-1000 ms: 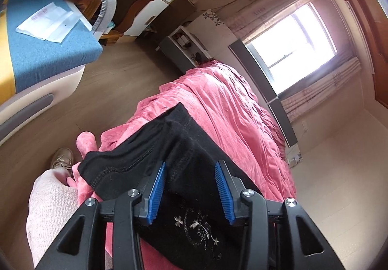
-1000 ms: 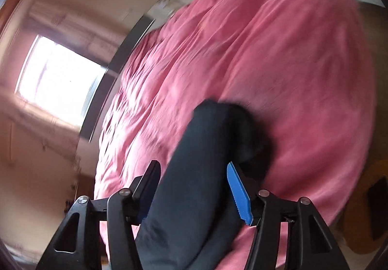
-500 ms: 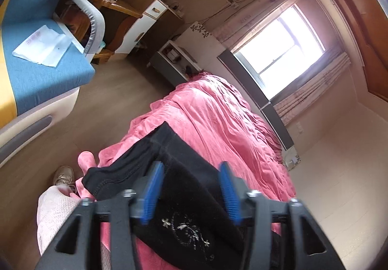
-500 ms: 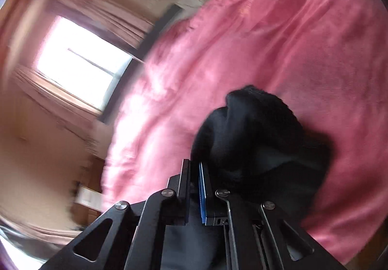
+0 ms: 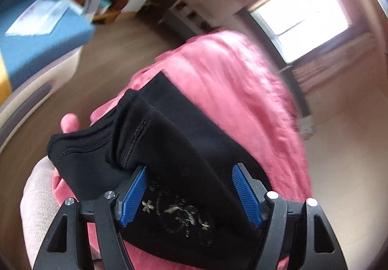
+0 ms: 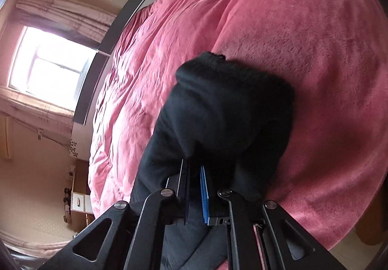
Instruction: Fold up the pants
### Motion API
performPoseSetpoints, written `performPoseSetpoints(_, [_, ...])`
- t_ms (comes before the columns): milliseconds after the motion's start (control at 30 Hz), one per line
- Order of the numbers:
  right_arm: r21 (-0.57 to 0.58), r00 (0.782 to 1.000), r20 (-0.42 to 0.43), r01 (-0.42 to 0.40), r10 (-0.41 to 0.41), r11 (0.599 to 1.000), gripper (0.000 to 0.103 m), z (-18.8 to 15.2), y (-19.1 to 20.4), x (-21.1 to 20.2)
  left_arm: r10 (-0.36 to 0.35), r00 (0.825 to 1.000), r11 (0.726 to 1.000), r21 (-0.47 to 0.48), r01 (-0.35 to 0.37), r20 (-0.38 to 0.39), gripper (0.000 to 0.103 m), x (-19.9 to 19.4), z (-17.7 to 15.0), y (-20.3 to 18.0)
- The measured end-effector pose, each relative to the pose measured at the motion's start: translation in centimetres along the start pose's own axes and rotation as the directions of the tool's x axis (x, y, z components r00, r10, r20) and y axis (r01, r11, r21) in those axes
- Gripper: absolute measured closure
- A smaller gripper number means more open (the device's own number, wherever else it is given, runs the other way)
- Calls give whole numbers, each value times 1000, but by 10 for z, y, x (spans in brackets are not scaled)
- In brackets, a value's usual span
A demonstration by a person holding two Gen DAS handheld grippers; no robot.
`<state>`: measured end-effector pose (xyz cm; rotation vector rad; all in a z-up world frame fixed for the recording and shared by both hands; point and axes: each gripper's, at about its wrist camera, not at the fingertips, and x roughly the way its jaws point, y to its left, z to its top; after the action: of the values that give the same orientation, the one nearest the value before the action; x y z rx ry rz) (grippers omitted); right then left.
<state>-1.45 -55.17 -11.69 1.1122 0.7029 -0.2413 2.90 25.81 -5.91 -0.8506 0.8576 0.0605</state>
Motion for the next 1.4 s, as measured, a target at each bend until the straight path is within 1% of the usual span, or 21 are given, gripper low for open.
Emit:
performPoseSetpoints(100, [5,1000,-10,5,-5,1000,90,-2,0,-1,43,997,994,-95,-48,-58,30,10,5,4])
performPoseSetpoints(267, [-9,1000,-15,22,-22,1000,90,-2,2,7,64,997,989,-130,-70,-51,33,16,8,5])
performPoseSetpoints(333, [-6,999,-20,29,-29,1000,90,-1,6,12,75,996,985,-149,-82,-58,50,21,9,6])
performPoseSetpoints(367, [-2,999,-21,32,-32,999,90,-2,7,15,90,993,982,-159,-101,-74,74,25,11,8])
performPoseSetpoints(433, [3,999,-25,37,-37,999,90,-2,8,15,88,992,978,-182,-102,-86,81,28,11,10])
performPoseSetpoints(500, [-4,999,-25,39,-39,999,84,-2,12,16,60,995,982,-176,-73,-77,87,27,12,9])
performPoseSetpoints(567, [-8,999,-23,30,-30,1000,66,-2,17,17,34,998,987,-155,-43,-58,87,19,13,5])
performPoseSetpoints(633, [-3,1000,-17,18,-18,1000,58,-2,21,16,-14,999,990,-143,8,-41,87,11,12,4])
performPoseSetpoints(667, [-9,1000,-17,24,-24,1000,58,-2,23,16,-24,999,993,-120,20,-37,82,7,12,4])
performPoseSetpoints(700, [-19,999,-17,34,-34,999,58,-3,25,17,-8,999,993,-114,3,-44,68,8,12,5])
performPoseSetpoints(767, [-33,999,-18,45,-46,998,58,-4,28,18,46,997,987,-151,-55,-65,54,8,12,15])
performPoseSetpoints(900, [-6,999,-19,45,-45,999,58,-3,26,19,9,998,967,-254,-25,-66,54,7,13,29])
performPoseSetpoints(933, [-5,998,-20,51,-51,999,60,-3,25,20,8,997,968,-250,-26,-71,56,9,13,28])
performPoseSetpoints(967, [-7,998,-21,55,-55,998,64,-2,22,20,19,996,972,-230,-38,-84,67,13,15,24])
performPoseSetpoints(1000, [-19,997,-21,70,-71,997,69,-3,23,21,28,995,976,-213,-47,-91,90,16,16,20])
performPoseSetpoints(1033, [-34,996,-21,84,-84,996,85,-3,23,21,34,995,980,-193,-52,-96,91,20,18,15])
performPoseSetpoints(1067, [-43,996,-23,90,-91,995,96,-2,23,22,31,996,983,-177,-46,-88,91,21,18,12])
performPoseSetpoints(1133, [-30,997,-24,74,-74,997,96,-1,22,19,1,998,987,-163,-11,-61,92,17,21,4])
performPoseSetpoints(1233, [-19,1000,-7,27,-27,999,96,4,26,11,-87,996,987,-132,87,10,92,-4,31,-4])
performPoseSetpoints(1300, [-42,1000,7,3,-3,999,96,7,34,5,-146,988,985,-86,150,46,92,-19,41,-13])
performPoseSetpoints(1400, [-81,996,41,-70,73,994,102,12,51,-9,-227,970,972,-46,231,90,93,-40,51,-20])
